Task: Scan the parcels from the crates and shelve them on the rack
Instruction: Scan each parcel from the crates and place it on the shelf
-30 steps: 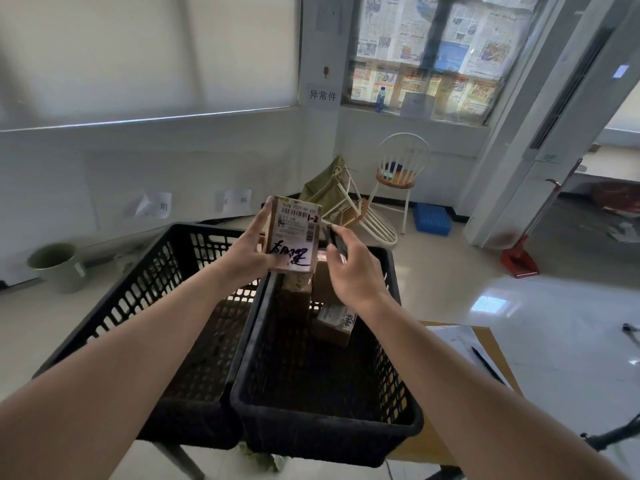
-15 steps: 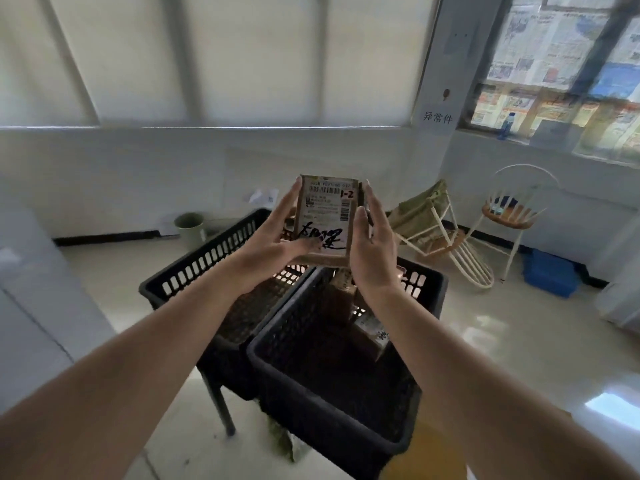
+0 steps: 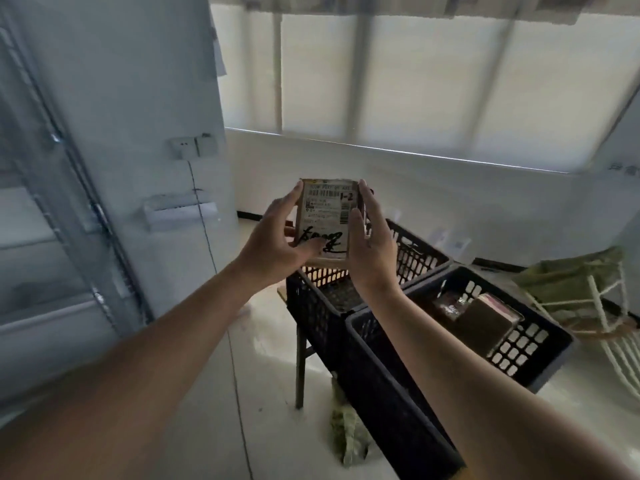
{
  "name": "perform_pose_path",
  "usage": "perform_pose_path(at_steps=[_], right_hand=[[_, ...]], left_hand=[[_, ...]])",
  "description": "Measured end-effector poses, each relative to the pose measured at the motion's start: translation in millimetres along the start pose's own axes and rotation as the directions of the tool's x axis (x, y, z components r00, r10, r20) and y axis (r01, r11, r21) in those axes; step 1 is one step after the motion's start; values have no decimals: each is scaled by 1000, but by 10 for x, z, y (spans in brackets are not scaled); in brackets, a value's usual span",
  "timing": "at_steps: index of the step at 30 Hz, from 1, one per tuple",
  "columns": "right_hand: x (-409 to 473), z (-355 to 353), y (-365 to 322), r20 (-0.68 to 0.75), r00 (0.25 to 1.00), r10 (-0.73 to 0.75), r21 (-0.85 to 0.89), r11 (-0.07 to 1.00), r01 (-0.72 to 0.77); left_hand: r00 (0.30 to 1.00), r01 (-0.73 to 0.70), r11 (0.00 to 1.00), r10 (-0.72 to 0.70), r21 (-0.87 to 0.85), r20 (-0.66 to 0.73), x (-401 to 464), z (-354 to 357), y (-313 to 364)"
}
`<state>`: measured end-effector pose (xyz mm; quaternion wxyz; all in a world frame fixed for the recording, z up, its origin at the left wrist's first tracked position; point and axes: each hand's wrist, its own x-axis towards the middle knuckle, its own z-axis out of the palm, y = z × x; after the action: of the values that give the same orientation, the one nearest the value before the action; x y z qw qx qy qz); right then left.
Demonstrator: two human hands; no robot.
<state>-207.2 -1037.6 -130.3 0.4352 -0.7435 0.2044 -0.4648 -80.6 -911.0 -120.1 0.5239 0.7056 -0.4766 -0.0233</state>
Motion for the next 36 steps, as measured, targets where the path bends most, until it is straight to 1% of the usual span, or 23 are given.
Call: perform_pose_path(at_steps=[3, 7, 10, 14, 18, 23, 27, 31, 36], right_hand=[[-141, 495, -278, 83, 995, -45, 30, 999, 43], [-469, 1227, -683, 187, 973, -134, 109, 987, 115], [-806, 1805, -1008, 264, 950, -166, 185, 976, 119], [-1306, 2584, -1459, 329, 921, -208, 275, 954, 118], [-1801, 3285, -1872, 345, 897, -275, 353, 924, 147], [-2388, 4158, -2373, 443, 847, -295, 420, 903, 95], [-2779, 4844, -2661, 524, 787, -325, 471, 881, 49], [-3047, 5557, -2852, 591, 734, -335, 503, 864, -11], [-3288, 6616, -2973, 642, 682, -351, 555, 826, -99]], left_hand=[[993, -17, 998, 23, 61, -112, -326, -546, -39], [974, -16, 992, 43, 123, -222, -835, -1346, -120], [957, 34, 989, 8, 140, -289, -1275, -1967, -194], [934, 93, 976, -18, 196, -356, -1879, -2823, -274], [902, 172, 957, -58, 233, -428, -2437, -3551, -338], [847, 294, 908, -104, 297, -521, -3127, -4426, -465], [797, 384, 870, -142, 310, -588, -3586, -5031, -626], [747, 458, 833, -170, 310, -643, -3868, -5584, -905], [697, 542, 768, -185, 341, -693, -4070, -6307, -1416]])
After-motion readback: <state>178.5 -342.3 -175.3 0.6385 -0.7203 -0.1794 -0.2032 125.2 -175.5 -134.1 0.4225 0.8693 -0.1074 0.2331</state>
